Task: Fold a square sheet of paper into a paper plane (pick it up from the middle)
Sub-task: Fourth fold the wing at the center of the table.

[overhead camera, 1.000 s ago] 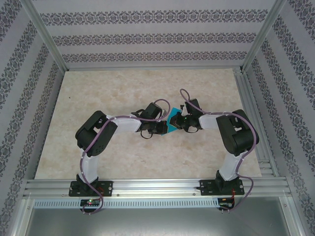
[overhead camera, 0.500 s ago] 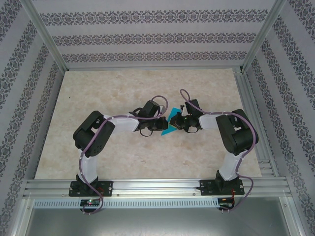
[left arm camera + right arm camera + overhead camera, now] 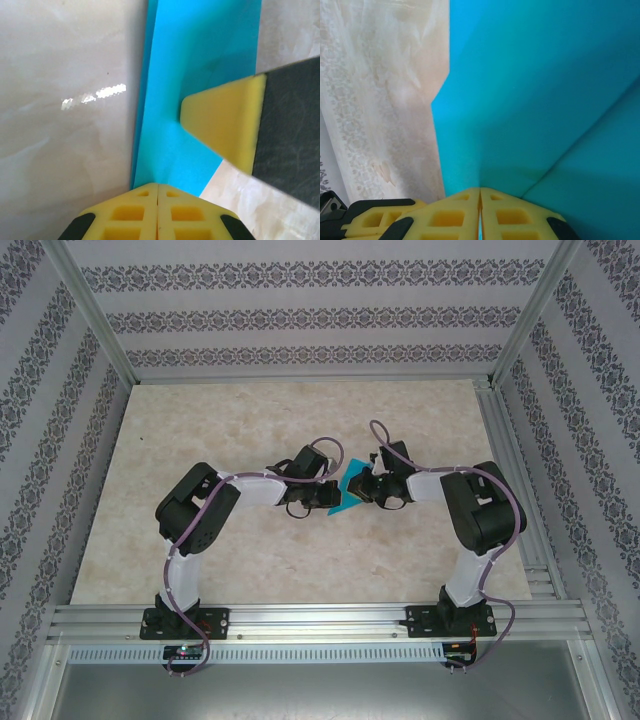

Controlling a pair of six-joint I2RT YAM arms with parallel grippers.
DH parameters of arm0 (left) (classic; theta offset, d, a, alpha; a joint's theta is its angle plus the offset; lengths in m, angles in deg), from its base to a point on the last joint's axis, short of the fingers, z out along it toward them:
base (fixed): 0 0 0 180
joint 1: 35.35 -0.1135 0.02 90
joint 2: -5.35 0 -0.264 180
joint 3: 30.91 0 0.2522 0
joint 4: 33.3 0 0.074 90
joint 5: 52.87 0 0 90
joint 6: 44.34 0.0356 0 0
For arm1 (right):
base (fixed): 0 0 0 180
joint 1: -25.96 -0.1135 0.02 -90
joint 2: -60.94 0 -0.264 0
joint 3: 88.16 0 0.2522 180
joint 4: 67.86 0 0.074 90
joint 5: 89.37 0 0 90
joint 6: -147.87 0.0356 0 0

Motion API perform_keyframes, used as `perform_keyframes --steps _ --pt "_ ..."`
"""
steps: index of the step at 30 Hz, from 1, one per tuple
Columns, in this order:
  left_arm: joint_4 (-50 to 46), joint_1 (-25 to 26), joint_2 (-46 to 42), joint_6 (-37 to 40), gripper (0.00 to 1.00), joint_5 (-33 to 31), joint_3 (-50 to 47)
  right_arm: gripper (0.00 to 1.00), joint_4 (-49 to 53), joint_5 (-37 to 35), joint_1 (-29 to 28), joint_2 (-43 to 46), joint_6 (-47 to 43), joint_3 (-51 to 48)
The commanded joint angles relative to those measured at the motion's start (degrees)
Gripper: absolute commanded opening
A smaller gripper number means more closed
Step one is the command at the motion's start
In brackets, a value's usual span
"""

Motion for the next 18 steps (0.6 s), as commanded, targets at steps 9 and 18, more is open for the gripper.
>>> perform_keyframes --steps 9,18 --pt "-12.64 -0.26 3.52 5.64 0.07 -1.58 0.65 0.1 -0.03 -4.04 6.75 -4.22 -1.05 2.42" --pt "-14.37 -0.13 3.96 7.36 0.08 -1.67 2.84 0.12 1.73 -3.67 8.49 -1.78 -1.87 5.41"
